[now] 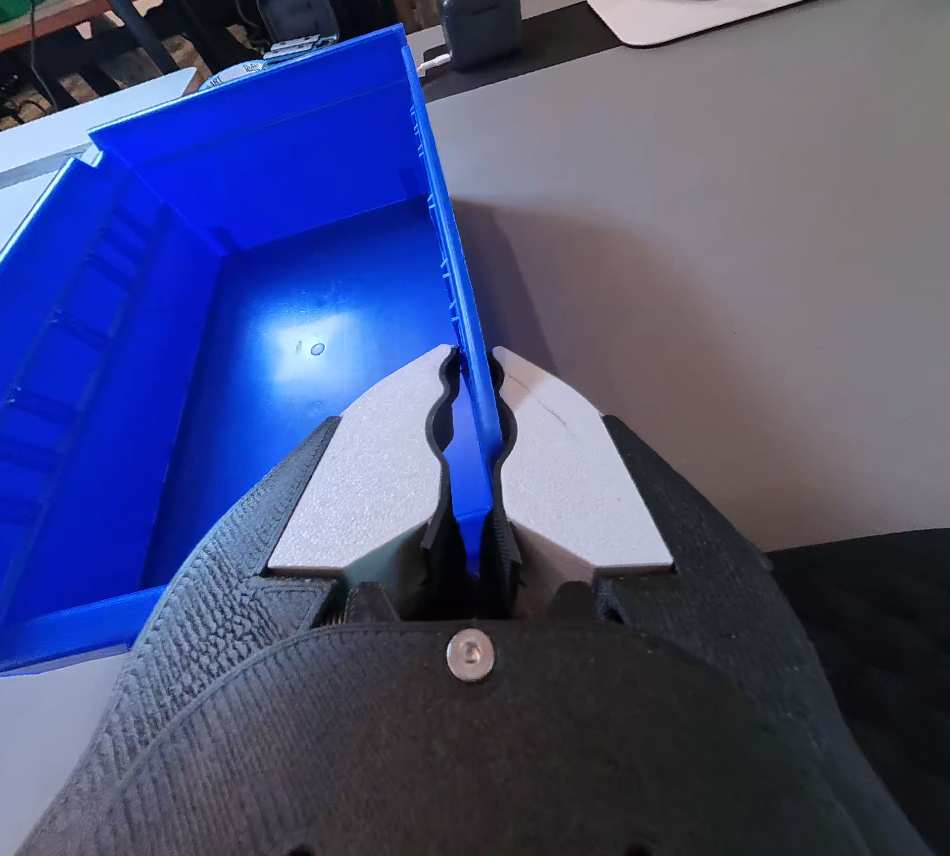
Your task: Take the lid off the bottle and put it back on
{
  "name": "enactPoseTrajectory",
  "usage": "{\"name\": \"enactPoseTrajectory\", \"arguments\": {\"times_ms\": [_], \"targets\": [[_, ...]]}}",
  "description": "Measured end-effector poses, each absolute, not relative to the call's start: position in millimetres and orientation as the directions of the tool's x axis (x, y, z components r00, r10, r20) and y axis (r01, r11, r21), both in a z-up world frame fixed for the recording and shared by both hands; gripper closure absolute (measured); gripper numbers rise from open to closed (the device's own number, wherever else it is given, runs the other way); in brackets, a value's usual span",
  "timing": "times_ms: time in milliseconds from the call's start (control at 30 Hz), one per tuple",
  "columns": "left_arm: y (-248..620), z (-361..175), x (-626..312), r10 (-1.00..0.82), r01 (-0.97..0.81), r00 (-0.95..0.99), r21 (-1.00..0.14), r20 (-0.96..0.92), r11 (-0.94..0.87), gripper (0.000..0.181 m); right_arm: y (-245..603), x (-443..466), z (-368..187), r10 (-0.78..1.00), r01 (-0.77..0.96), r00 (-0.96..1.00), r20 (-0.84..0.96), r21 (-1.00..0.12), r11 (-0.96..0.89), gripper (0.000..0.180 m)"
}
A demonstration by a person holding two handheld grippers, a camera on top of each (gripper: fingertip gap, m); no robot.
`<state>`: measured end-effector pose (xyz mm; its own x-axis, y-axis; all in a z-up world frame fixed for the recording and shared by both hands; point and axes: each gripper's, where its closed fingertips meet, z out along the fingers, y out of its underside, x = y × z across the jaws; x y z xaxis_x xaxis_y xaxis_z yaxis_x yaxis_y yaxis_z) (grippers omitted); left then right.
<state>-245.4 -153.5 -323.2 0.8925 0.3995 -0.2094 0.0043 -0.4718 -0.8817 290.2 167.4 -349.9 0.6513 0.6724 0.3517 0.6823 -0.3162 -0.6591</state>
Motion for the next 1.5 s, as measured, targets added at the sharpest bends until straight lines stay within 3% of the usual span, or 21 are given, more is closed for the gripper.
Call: {"name": "enactPoseTrajectory", "arguments": {"times_ms": [600, 1500], "targets": [[-129.8, -323.5, -218.1, 0.270, -0.071, 0.933, -0.860, -0.236, -0.506, 0.170, 143.6, 233.3, -350.0, 0.748, 0.766, 0.542, 0.383, -0.592, -0.252, 0.166], [-47.9, -326.2, -135.3, 0.070, -0.166, 0.971, -0.860, -0.227, -0.482, 0.170, 95.9, 118.9, -348.9, 0.846, 0.780, 0.402, 0.350, -0.614, -0.116, 0.165]]}}
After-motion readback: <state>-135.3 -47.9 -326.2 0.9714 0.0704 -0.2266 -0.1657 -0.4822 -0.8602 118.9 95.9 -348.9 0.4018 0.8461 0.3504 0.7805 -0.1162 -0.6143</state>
